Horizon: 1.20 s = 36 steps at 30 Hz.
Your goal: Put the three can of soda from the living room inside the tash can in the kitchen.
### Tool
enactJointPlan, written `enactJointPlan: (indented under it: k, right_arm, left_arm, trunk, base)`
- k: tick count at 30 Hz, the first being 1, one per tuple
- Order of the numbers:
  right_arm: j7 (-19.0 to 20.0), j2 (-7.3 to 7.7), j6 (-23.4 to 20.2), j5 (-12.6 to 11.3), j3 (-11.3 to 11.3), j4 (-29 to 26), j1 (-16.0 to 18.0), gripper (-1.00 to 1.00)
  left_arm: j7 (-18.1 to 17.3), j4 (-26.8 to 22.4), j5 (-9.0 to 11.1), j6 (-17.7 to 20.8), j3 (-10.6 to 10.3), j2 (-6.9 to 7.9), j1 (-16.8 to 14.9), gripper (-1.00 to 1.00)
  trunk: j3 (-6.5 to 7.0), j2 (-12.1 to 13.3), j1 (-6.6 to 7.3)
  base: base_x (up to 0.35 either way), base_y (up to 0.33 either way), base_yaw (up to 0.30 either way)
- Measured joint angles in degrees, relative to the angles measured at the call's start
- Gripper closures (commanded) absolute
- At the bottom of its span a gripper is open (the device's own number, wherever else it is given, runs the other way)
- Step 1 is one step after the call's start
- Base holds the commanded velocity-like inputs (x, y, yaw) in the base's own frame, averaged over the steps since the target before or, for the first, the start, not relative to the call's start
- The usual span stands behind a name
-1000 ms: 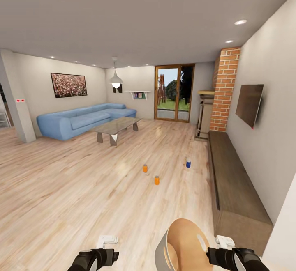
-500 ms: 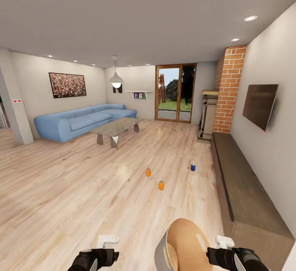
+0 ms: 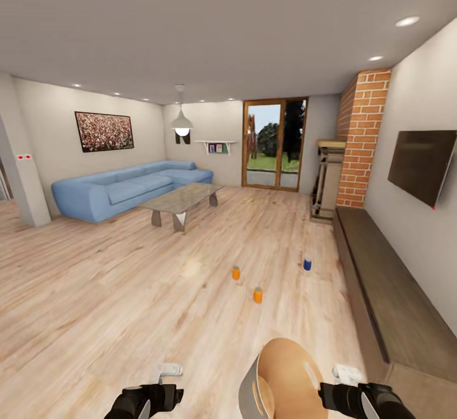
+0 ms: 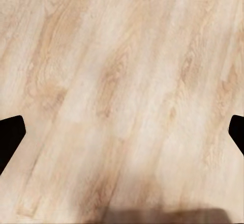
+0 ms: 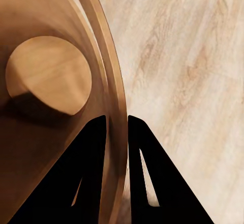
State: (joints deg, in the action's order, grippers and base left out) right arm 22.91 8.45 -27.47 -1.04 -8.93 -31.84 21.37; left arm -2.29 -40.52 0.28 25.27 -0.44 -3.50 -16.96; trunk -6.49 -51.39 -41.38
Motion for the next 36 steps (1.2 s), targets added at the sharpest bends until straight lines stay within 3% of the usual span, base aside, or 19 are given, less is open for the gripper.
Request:
enactJointPlan:
  k: [14, 36]
  right_arm:
    - [0.00, 0.00, 0.02, 0.04, -0.02, 0.00, 0.02, 1.00]
    - [0.00, 0.00, 0.01, 0.02, -0.02, 0.00, -0.03, 1.00]
  left_arm:
    - [0.00, 0.01, -0.02, -0.22, 0.00, -0.01, 0.00, -1.00]
    - [0.00, 0.08, -0.02, -0.22, 0.00, -0.01, 0.00, -1.00]
  trunk:
    - [0.00, 0.00, 0.00]
    - [0.00, 0.00, 0.00]
  base:
    - [0.330, 0.049, 0.000]
    - [0.343, -0.049, 0.000]
